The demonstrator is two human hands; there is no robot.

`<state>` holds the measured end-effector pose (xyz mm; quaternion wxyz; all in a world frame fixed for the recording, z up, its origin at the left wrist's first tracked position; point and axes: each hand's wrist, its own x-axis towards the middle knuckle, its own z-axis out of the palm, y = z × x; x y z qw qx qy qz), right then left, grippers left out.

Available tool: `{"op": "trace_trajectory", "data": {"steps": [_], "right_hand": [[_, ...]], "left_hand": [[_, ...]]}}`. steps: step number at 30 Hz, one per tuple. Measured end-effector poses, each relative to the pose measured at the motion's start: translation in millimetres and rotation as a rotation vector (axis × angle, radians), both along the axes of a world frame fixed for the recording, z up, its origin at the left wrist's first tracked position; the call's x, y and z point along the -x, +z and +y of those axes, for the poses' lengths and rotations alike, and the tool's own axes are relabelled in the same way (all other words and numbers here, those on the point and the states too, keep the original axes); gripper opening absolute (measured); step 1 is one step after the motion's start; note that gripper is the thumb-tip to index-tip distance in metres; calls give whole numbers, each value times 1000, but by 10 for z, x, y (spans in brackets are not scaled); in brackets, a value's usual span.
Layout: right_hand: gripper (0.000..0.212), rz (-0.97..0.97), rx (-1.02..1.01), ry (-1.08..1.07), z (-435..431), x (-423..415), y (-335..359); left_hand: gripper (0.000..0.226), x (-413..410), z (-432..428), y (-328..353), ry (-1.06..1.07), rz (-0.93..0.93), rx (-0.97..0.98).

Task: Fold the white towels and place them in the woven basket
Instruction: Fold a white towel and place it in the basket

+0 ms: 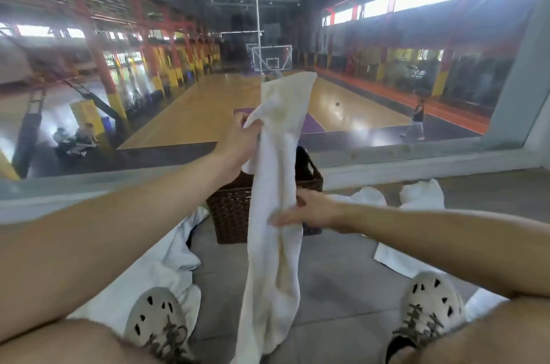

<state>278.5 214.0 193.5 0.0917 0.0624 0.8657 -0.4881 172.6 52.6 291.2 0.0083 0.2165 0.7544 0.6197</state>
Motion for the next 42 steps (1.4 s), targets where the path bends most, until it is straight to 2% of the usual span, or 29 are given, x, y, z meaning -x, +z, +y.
{"op": "trace_trajectory", "data": {"steps": [2, 4, 7, 8, 10, 12, 14, 16, 19, 20, 22, 24, 26, 28, 30, 32, 34, 36, 38, 40, 42], "right_hand": [[54, -47, -67, -49, -112, -50, -324], [38, -12, -129, -168, -40, 24, -425], [32, 129, -194, -312, 249, 126, -273], [33, 184, -246, -350, 351, 125, -195], [33, 319, -405, -376, 488, 97, -43], [27, 449, -486, -297, 490, 59, 86], [16, 551, -571, -150, 381, 31, 163], [12, 584, -682, 18, 243, 8, 180], [29, 586, -753, 166, 87, -22, 278], [28, 586, -756, 182, 52, -31, 312], [22, 600, -735, 173, -11, -54, 374], [19, 632, -719, 104, -32, -65, 437], [22, 622, -727, -6, 23, -77, 475], [26, 466, -766, -62, 143, -106, 445], [26, 218, -749, -28, 227, -148, 315], [29, 116, -685, -21, 268, -174, 179], [32, 218, -617, -98, 272, -179, 186], [26, 372, -423, -176, 249, -194, 268], [19, 472, -247, -144, 188, -253, 361], [36, 533, -300, -24, 110, -270, 373], [53, 602, -566, 127, 60, -234, 304]], "left_hand": [[13, -71, -32, -81, 3, 20, 10], [7, -27, -176, -110, 104, 87, 22], [41, 362, -654, -198, 433, 88, 74], [47, 496, -859, -292, 544, 44, 142], [65, 615, -1169, -534, 634, -16, 370], [99, 536, -1225, -764, 518, 79, 557], [130, 311, -1034, -849, 245, 321, 671], [140, 67, -760, -843, -35, 419, 660], [127, -217, -475, -822, -330, 233, 632], [114, -254, -420, -830, -390, 177, 617], [72, -274, -319, -853, -455, 141, 560], [39, -292, -224, -870, -474, 102, 471], [20, -257, -172, -880, -421, 140, 456], [6, -192, -204, -892, -292, 267, 518], [13, -104, -288, -925, -186, 390, 558], [18, -60, -372, -945, -146, 456, 568], [21, -54, -437, -933, -68, 524, 550], [17, -26, -525, -883, 56, 570, 481], [11, 31, -624, -816, 176, 558, 376], [12, 57, -685, -760, 222, 500, 269], [16, 14, -673, -750, 165, 498, 238]]}}
